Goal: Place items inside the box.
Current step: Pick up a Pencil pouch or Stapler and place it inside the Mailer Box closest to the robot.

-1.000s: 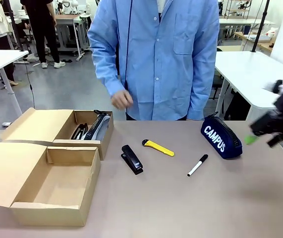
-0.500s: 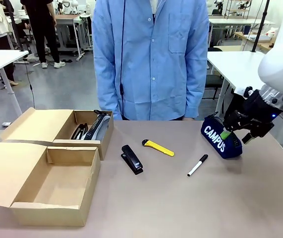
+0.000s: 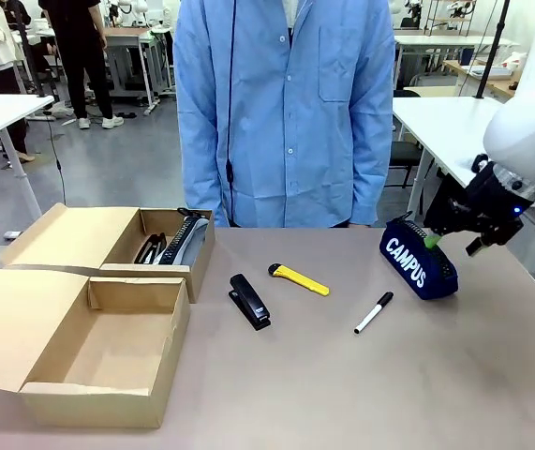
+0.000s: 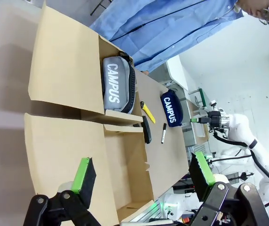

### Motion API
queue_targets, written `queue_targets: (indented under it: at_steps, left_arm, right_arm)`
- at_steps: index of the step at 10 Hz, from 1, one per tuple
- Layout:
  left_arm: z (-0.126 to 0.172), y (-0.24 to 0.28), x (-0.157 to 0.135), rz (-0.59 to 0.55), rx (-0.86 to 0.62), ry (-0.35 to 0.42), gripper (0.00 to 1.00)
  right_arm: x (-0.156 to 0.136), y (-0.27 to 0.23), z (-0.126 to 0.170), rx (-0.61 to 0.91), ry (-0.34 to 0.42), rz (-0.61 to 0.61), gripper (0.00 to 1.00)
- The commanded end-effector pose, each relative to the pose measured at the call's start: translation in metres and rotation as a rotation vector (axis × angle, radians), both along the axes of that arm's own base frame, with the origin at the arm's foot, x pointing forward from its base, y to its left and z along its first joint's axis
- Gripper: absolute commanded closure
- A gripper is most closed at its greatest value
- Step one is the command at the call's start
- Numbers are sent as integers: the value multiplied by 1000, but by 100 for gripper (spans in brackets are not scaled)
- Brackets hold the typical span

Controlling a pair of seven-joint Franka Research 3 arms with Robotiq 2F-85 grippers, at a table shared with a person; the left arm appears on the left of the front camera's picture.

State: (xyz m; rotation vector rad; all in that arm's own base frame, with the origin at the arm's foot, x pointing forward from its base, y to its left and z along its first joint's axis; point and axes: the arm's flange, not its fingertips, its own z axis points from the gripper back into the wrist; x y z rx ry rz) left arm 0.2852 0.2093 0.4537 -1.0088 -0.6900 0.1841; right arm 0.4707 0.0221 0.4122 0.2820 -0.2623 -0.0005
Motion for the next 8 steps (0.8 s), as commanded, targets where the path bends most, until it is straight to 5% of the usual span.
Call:
queue_targets:
  at_steps: [1,5,8]
  left_arm:
    - [-1,-1,0,-2,-9,-34,0]
    - [-1,-1,0,-2,-9,-34,0]
    - [-1,-1,0,-2,-9,-34,0]
  right_arm:
    - [23,10,-3,-100,-50,-31,0]
    - [58,27,-29,-171,8,-4,0]
    - [50,11,-29,-134,22,-1,0]
